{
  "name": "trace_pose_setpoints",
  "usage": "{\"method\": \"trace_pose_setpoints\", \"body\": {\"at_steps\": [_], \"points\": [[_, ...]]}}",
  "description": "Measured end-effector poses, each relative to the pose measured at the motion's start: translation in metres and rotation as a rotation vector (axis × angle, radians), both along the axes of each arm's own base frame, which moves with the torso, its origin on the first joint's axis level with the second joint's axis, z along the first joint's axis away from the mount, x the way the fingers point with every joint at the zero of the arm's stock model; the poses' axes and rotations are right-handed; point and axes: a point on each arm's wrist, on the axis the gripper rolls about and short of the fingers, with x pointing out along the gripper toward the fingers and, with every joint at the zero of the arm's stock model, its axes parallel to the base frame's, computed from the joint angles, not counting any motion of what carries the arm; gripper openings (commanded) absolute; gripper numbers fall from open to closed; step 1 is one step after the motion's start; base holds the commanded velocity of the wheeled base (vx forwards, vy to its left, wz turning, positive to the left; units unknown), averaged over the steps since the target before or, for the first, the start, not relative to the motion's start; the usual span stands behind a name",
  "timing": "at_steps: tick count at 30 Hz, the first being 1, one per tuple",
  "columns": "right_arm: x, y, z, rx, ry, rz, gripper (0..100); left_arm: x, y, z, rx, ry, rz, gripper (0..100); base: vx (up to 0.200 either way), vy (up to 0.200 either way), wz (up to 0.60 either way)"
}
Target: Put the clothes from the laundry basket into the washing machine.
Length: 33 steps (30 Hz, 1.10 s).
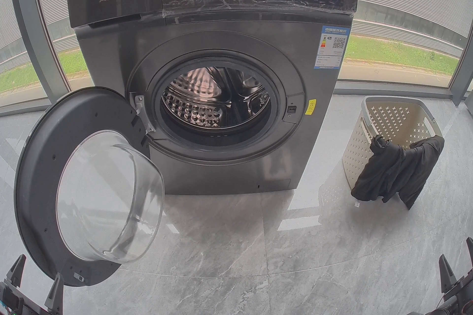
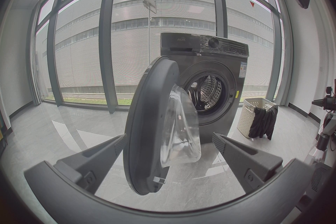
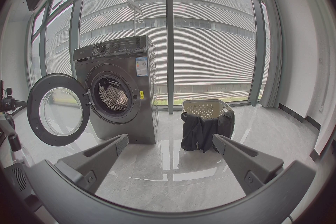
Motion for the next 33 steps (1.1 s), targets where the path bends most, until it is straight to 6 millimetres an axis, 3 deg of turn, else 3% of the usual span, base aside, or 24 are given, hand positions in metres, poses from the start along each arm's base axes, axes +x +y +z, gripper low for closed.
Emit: {"method": "trace_pose_setpoints", "body": {"at_steps": [30,33], "points": [[0.0001,0.0002,0.0001,-0.001,0.0,0.01,100,0.0,0.0,0.0,0.0,0.0,-0.001,100,0.0,-0.2,0.0],[0.0001,0.0002,0.0001,-0.001,0.001,0.01,100,0.0,0.0,0.0,0.0,0.0,-0.001,100,0.0,0.0,0.0]]}}
